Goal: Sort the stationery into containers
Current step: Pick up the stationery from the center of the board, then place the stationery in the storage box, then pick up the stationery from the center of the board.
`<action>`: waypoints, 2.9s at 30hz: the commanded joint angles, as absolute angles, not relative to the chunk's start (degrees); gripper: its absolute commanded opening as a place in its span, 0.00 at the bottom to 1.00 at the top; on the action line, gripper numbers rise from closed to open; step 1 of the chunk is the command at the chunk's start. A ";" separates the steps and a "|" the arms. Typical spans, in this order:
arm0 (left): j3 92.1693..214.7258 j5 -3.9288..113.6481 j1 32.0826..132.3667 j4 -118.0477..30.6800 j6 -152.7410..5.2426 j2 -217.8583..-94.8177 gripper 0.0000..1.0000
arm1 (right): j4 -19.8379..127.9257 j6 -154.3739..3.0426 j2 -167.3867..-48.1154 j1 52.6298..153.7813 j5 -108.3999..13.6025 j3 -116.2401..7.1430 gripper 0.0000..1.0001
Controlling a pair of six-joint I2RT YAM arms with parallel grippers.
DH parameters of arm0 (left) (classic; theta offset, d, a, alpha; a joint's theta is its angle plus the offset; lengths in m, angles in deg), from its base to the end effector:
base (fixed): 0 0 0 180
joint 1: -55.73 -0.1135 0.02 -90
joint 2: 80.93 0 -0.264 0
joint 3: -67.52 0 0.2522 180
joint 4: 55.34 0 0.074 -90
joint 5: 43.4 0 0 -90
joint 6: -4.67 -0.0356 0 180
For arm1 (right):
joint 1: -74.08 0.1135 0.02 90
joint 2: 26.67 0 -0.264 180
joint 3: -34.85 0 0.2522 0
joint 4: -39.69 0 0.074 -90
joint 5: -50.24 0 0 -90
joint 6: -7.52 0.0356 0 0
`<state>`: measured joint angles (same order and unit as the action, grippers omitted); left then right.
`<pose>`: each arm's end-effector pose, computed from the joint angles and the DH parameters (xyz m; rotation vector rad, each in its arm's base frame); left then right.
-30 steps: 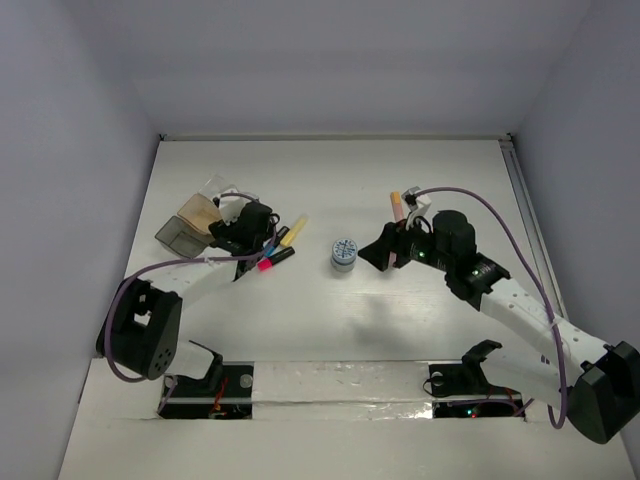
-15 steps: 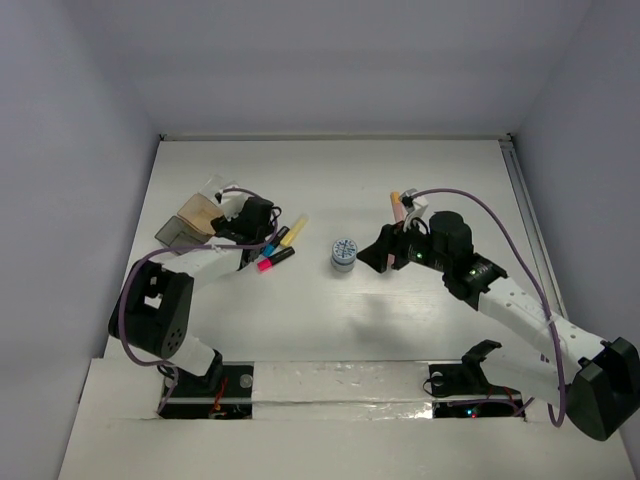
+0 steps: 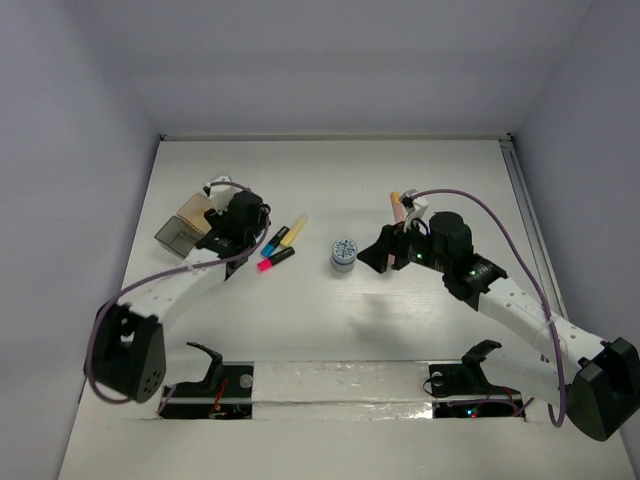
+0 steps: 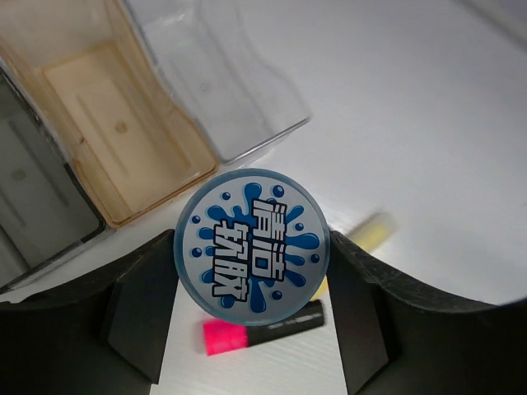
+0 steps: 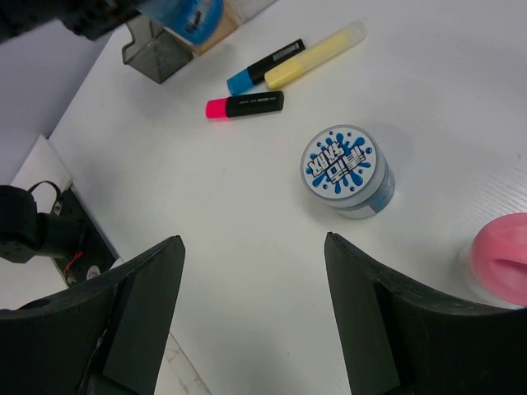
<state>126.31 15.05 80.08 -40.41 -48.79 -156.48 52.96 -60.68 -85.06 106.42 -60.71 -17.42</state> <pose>0.2668 -0.1003 0.2416 -0.5287 1.9660 -0.0787 0.1905 0.1357 0.2758 -0.4432 1.9621 0.9711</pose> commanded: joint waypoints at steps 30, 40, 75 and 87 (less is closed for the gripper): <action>135.50 12.24 53.09 -33.05 -54.39 -159.58 0.30 | 52.13 -62.09 -79.40 106.86 -58.48 -16.53 0.75; 137.79 9.95 52.03 -34.81 -55.53 -165.92 0.31 | 52.22 -62.09 -79.84 106.86 -58.04 -16.53 0.75; 132.71 16.18 84.41 -39.99 -55.80 -150.81 0.00 | 52.13 -61.39 -72.73 106.86 -40.13 -13.55 0.00; 130.32 22.87 110.39 -56.61 -57.02 -165.74 0.89 | 53.27 -60.42 -70.96 106.86 -31.05 -12.93 1.00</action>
